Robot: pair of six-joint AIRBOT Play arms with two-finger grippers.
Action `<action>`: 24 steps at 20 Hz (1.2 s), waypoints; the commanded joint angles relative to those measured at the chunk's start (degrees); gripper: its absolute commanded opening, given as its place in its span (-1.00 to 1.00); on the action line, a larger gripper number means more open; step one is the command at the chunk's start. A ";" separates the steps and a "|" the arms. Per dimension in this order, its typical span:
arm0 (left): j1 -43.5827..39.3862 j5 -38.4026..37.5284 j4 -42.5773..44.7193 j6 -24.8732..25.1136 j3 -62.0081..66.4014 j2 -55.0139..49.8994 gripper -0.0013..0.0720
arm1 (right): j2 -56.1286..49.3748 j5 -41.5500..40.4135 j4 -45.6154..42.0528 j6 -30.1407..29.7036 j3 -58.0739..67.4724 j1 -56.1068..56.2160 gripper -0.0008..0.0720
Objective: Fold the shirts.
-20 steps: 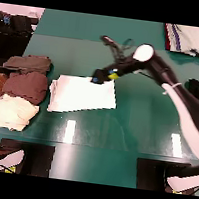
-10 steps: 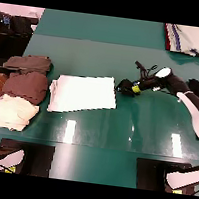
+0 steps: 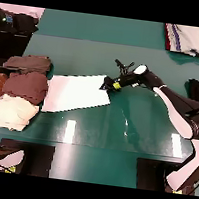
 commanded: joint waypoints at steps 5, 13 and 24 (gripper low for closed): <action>-13.11 4.20 -1.46 -0.13 -0.20 0.00 -0.90 | 12.96 -0.13 -13.94 2.01 -0.61 -15.23 -0.93; -22.47 13.46 -1.55 -2.16 -0.20 -0.02 -0.90 | 27.67 0.50 -18.69 1.95 -4.15 -53.70 -0.93; -23.04 13.90 -1.42 -3.10 -0.24 -0.24 -0.90 | 26.01 -9.18 -6.32 -1.25 0.07 -70.20 -0.93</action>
